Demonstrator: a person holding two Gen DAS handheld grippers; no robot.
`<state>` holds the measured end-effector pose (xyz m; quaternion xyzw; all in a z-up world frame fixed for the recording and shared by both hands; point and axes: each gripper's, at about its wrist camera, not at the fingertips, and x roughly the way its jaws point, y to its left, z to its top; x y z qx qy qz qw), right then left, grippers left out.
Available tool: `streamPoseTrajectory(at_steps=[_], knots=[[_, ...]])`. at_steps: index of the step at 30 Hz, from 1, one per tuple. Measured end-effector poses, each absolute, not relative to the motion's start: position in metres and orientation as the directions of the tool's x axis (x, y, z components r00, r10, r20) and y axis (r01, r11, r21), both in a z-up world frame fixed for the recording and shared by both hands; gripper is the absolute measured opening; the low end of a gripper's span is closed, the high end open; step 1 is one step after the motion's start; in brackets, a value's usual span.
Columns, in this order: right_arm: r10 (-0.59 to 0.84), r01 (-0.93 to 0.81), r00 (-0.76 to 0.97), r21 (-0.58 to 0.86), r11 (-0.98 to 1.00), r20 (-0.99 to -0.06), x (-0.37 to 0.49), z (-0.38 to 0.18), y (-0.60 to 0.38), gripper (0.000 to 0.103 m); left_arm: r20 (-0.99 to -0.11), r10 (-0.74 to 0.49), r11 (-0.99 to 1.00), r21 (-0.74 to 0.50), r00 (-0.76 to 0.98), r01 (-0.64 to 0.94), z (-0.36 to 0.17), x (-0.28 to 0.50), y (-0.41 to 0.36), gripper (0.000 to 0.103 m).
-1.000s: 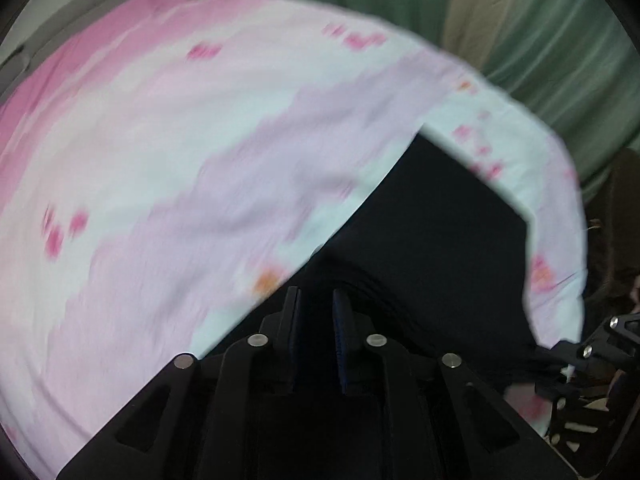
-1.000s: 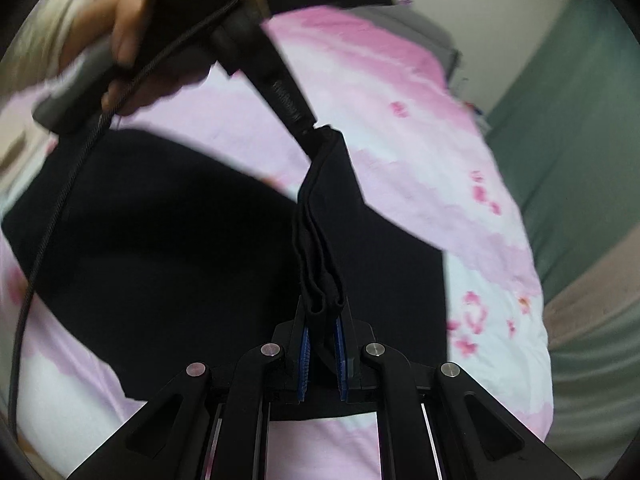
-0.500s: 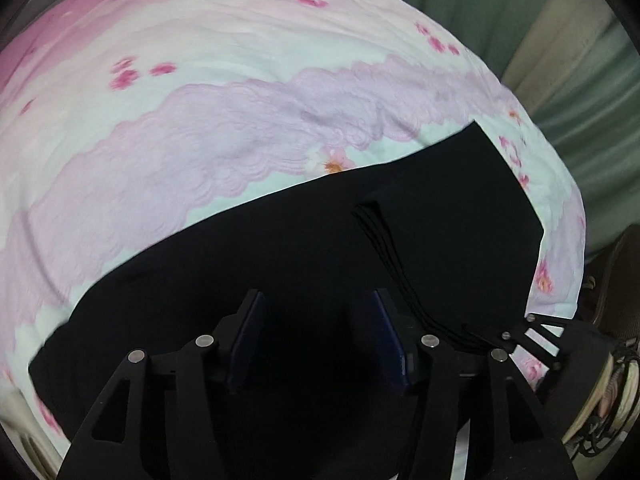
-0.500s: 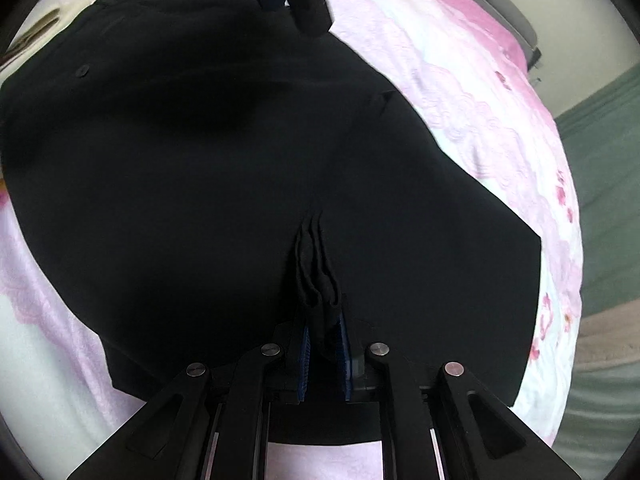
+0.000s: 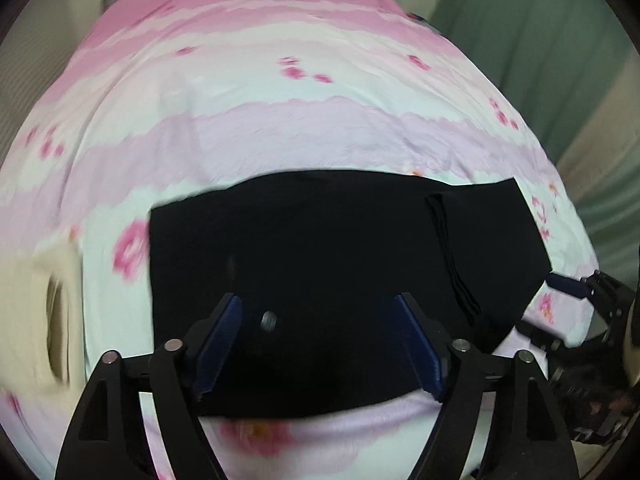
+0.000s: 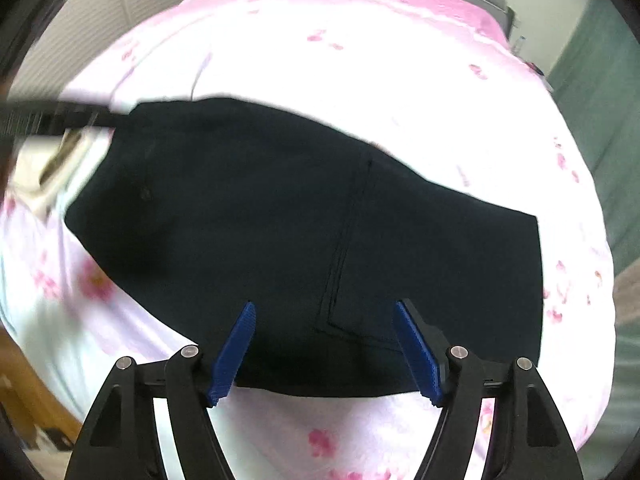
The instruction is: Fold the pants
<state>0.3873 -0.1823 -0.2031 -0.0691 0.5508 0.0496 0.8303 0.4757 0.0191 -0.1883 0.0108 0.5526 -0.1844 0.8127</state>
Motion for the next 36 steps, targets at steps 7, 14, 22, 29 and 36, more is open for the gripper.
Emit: streamPoseTrajectory(at_steps=[7, 14, 22, 29, 36], knots=[[0.030, -0.155, 0.389, -0.033, 0.987, -0.921, 0.394, -0.173, -0.156, 0.075, -0.899, -0.305, 0.951, -0.272, 0.314, 0.145, -0.206, 0.432, 0.093, 0.084], [0.047, -0.236, 0.312, -0.030, 0.971, -0.949, 0.398, -0.188, -0.117, 0.075, -0.865, -0.397, 0.912, -0.408, 0.306, 0.031, -0.245, 0.405, 0.151, 0.082], [0.003, -0.282, 0.209, -0.057, 0.958, -0.978, 0.409, -0.214, -0.078, 0.075, -0.838, -0.466, 0.861, -0.504, 0.284, -0.074, -0.297, 0.405, 0.190, 0.071], [-0.008, -0.305, 0.178, -0.063, 0.950, -0.984, 0.414, -0.223, -0.059, 0.075, -0.800, -0.558, 0.805, -0.587, 0.220, -0.090, -0.335, 0.433, 0.201, 0.070], [-0.028, -0.349, 0.168, -0.086, 0.933, -0.985, 0.410, -0.224, -0.044, 0.075, -0.691, -0.701, 0.682, -0.722, 0.176, -0.121, -0.366, 0.461, 0.202, 0.053]])
